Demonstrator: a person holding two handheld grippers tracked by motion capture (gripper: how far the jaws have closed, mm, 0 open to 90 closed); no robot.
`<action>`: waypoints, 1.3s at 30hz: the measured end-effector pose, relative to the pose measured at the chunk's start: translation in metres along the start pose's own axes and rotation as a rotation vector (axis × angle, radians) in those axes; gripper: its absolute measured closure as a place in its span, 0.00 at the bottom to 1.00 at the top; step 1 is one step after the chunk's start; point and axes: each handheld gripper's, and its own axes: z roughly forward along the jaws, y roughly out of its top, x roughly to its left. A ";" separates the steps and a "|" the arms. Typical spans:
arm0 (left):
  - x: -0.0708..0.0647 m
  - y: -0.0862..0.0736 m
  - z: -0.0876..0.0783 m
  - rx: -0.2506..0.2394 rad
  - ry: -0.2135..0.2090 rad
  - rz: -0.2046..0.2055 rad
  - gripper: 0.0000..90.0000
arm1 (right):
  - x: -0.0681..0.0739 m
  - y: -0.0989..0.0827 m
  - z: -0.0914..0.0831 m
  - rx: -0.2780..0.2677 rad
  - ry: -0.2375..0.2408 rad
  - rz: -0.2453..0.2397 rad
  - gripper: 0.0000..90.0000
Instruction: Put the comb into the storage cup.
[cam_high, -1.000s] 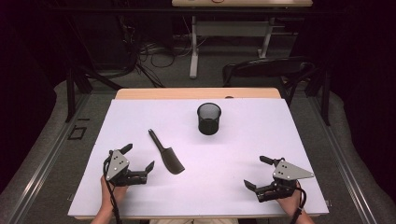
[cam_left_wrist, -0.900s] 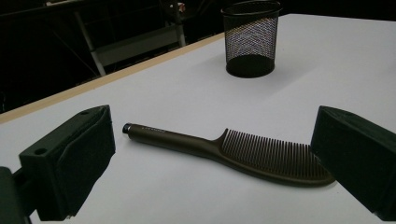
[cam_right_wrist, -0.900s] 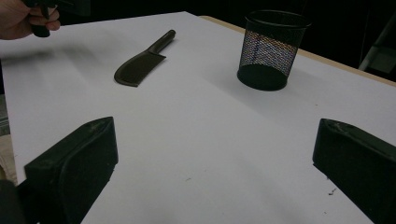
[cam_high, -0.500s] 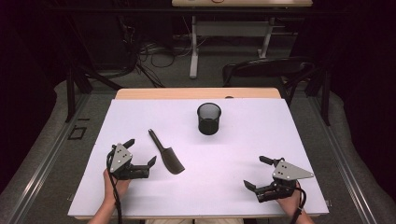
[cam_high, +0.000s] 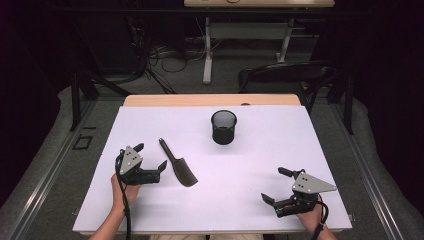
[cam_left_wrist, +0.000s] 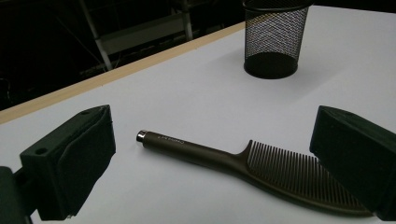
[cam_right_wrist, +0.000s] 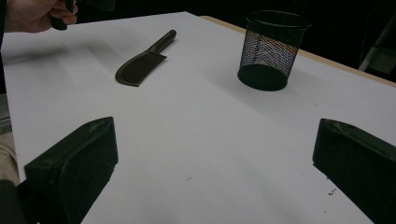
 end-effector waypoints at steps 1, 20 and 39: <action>0.001 0.000 0.001 0.005 0.000 -0.005 0.00 | 0.000 0.000 0.000 0.000 -0.001 -0.001 0.00; 0.019 0.012 0.023 0.097 -0.003 -0.030 0.00 | 0.000 0.000 0.000 -0.002 0.000 -0.003 0.00; 0.028 0.029 0.046 0.169 0.018 0.000 0.06 | 0.000 0.000 0.000 -0.003 -0.001 0.000 0.00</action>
